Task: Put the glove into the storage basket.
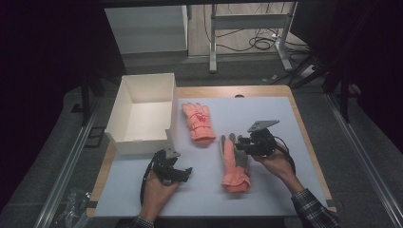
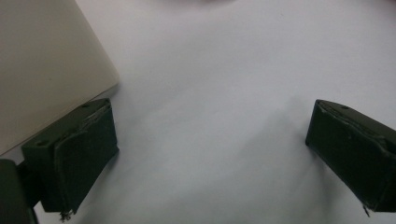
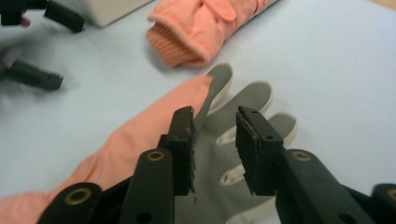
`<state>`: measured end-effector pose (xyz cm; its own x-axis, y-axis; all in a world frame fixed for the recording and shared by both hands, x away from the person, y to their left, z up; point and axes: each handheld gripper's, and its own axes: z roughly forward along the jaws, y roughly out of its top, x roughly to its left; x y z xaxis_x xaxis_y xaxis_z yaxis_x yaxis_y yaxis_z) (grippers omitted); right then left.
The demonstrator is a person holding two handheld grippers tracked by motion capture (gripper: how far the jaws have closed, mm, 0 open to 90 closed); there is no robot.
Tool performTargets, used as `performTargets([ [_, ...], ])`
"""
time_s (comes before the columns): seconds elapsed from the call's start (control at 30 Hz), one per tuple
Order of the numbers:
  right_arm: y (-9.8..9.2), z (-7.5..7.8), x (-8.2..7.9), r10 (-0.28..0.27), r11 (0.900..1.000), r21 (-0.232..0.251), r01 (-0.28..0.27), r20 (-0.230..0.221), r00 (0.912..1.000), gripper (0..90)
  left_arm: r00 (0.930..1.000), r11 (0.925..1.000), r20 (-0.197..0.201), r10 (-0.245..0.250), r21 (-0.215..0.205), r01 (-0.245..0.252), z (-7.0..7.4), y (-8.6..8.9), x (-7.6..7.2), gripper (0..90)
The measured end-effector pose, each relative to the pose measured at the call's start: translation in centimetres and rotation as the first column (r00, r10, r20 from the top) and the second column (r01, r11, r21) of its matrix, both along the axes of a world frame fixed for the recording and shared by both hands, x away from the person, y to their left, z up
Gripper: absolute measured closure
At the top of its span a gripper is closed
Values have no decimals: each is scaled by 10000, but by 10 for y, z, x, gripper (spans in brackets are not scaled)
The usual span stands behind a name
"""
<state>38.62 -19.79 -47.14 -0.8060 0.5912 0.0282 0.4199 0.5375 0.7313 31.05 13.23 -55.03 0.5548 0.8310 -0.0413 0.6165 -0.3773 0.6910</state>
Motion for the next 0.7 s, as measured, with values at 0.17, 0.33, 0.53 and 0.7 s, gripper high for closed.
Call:
performTargets([
  [0.17,10,6,13,-196,9998,61,194,239,9995,596,10000,10000,-3,2,-5,-2,0,0,0,19],
  [0.33,21,12,26,-294,9995,119,291,320,9991,553,10000,10000,10,0,9,0,0,0,0,19],
  [0.53,38,16,42,-269,9994,243,264,186,9995,514,10000,10000,6,1,-13,-1,0,0,0,19],
  [0.7,53,18,54,-219,9994,274,219,-3,9998,486,10000,10000,7,-1,-16,1,0,0,0,19],
])
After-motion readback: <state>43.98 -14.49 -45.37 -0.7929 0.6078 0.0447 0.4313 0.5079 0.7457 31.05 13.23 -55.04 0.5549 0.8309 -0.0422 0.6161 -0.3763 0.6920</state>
